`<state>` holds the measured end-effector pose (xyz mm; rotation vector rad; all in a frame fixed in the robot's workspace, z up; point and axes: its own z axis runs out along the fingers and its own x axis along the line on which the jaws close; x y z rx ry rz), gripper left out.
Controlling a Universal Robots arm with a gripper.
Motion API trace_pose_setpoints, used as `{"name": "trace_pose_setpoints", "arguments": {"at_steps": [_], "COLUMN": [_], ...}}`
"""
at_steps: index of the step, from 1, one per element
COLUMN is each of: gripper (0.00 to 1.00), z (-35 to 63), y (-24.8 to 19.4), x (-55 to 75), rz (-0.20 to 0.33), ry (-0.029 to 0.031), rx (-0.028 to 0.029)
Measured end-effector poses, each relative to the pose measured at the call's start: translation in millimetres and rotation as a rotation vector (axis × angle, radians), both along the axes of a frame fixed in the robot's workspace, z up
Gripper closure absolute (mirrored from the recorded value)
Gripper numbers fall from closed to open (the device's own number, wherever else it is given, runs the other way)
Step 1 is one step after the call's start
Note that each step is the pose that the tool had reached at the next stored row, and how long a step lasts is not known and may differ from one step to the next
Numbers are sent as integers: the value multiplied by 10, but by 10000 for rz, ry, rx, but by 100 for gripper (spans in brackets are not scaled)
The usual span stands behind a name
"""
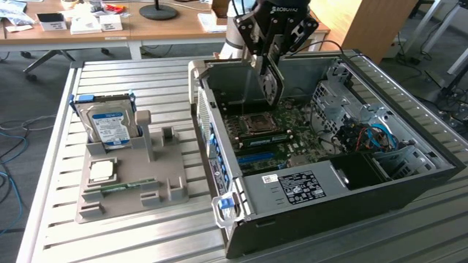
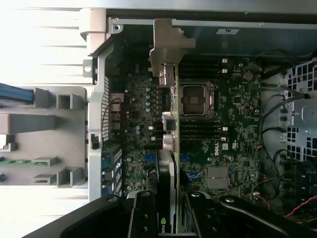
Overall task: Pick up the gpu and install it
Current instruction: 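Pick up the gpu and move the gpu toward the slot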
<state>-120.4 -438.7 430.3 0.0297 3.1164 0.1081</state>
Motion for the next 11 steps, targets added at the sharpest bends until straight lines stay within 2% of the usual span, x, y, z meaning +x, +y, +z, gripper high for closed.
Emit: {"name": "trace_pose_setpoints", "arguments": {"at_steps": [11], "gripper": [73], "z": [0], "y": [3], "x": [210], "rz": [1], "ry": [0], "rx": [28]}}
